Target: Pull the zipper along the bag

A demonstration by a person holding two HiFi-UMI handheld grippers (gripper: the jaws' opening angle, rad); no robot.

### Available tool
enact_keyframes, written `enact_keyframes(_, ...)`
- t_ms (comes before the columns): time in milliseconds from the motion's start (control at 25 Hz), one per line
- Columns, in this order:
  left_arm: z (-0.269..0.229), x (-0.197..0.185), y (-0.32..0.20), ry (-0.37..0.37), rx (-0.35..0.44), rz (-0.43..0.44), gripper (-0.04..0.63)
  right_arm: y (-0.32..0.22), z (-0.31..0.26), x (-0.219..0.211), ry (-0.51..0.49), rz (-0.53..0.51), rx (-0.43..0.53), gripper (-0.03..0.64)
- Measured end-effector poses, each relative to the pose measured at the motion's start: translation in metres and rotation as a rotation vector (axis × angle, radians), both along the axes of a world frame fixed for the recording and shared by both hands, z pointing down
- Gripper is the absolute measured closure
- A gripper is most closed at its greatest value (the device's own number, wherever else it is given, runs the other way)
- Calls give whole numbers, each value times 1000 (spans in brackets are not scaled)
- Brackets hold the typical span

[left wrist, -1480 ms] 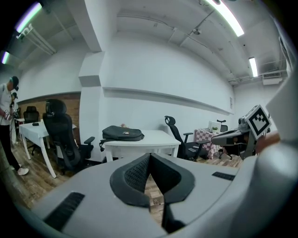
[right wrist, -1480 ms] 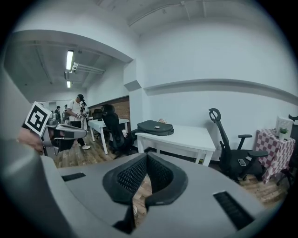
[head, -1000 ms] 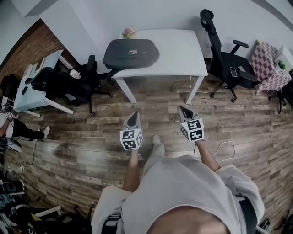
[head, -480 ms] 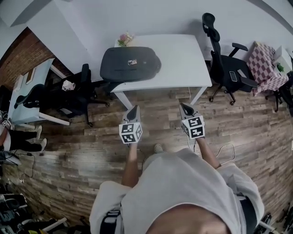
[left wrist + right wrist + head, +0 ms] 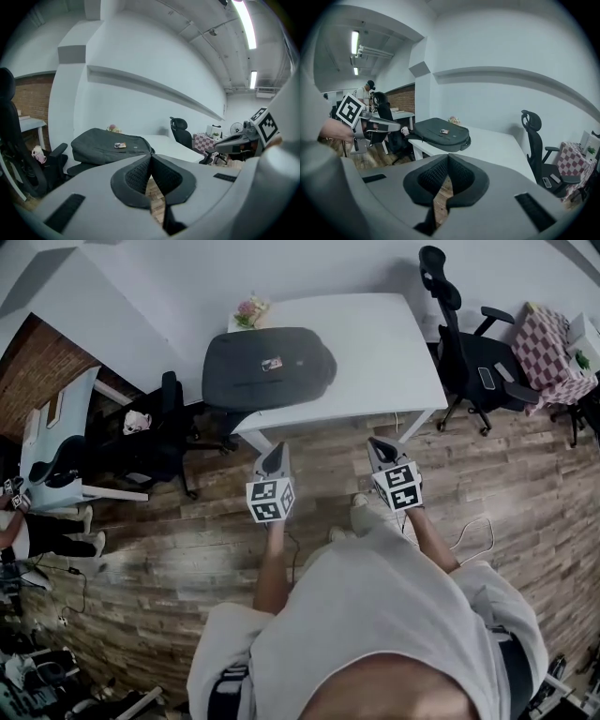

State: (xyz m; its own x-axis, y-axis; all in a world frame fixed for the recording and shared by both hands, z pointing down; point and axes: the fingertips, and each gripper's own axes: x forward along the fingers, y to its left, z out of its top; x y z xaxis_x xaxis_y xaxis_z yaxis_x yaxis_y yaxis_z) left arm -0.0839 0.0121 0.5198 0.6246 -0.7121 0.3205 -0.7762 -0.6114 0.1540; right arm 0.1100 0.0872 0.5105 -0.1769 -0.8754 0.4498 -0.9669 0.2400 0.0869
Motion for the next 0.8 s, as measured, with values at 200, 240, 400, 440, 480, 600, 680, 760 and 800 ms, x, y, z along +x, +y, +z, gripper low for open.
enact_keyframes(200,12,-13,-23,-16,-24,-33,571,-32,9,-9,-19,-29,-16,604)
enact_keyframes(240,15,-16,-28,-18,-30,-44,571,-40,12,-10,-19,-38,-19,604)
enact_keyframes(400,24,-18,-54,-27,-52,-93,571,-78,17,-9,-17,-82,-19,604)
enact_keyframes(440,25,-18,-60,-32,-56,-102,571,-87,18,-8,-21,-95,-22,604)
enact_keyframes(480,26,-16,-67,-38,-59,-112,571,-98,18,-7,-25,-108,-27,604)
enact_keyframes(600,30,-13,-84,-56,-83,-153,571,-128,23,-3,-40,-154,-47,604)
enact_keyframes(680,34,-13,-92,-67,-106,-187,571,-147,26,-2,-52,-188,-62,604)
enact_keyframes(760,39,-13,-100,-80,-128,-220,571,-165,31,-1,-64,-221,-78,604)
enact_keyframes(800,42,-13,-104,-86,-139,-238,571,-173,34,0,-70,-238,-87,604)
